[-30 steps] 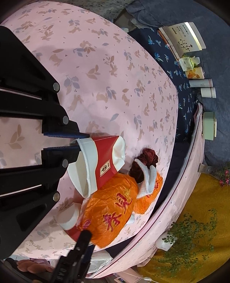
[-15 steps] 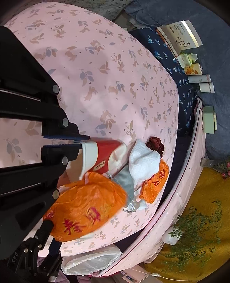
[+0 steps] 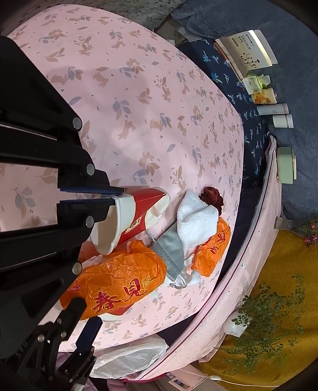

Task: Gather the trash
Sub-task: 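Lift the cup and orange bag and carry them toward the bin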

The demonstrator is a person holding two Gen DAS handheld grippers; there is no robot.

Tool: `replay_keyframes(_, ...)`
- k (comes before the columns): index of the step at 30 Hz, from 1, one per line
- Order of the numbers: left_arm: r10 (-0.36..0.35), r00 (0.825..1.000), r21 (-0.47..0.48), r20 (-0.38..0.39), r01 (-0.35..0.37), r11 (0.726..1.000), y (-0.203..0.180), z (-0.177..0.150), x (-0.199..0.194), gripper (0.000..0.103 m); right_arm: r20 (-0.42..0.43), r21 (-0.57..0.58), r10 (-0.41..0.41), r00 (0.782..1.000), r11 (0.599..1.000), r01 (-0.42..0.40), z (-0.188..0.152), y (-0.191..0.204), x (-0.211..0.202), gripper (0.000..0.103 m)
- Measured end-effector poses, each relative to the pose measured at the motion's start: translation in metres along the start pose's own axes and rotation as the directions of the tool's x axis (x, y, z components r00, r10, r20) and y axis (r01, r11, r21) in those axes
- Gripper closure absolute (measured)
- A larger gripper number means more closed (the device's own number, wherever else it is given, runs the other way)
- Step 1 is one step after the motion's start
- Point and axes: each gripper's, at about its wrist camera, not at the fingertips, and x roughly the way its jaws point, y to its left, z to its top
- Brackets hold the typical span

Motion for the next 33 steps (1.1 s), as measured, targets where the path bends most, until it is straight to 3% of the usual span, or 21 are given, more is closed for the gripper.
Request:
replay_keyframes(1,0.001,1.000,-0.001,0.000,-0.001,1.000,0.000,0.000,0.000,0.100,-0.006,-0.005,-0.011,1.000,1.000,0.011,0.000,0.001,0.003,0.060)
replay_keyframes(4,0.000,1.000,0.002,0.003,0.000,1.000,-0.001,0.000,-0.002,0.100,-0.005,-0.022,-0.039,0.999,0.999,0.039,-0.003,0.004,0.006,0.076)
replay_keyframes(5,-0.002,1.000,0.003,0.005,0.002,1.000,-0.002,0.000,-0.003,0.100,-0.001,-0.018,-0.034,0.999,0.999,0.034,-0.002,0.004,0.005,0.086)
replay_keyframes(7,-0.007,1.000,0.006,0.012,0.007,1.000,-0.004,0.002,-0.006,0.100,0.005,-0.001,-0.026,1.000,1.000,0.026,0.000,0.001,0.001,0.093)
replay_keyframes(18,-0.058,0.995,0.059,0.080,0.054,0.997,-0.039,0.027,-0.035,0.101,0.141,0.063,-0.055,0.989,0.997,0.047,0.022,-0.019,-0.054,0.095)
replay_keyframes(33,-0.211,0.965,0.202,0.159,0.177,0.963,-0.151,0.065,-0.079,0.100,0.292,0.194,-0.170,0.941,0.974,0.116,0.036,-0.093,-0.144,0.095)
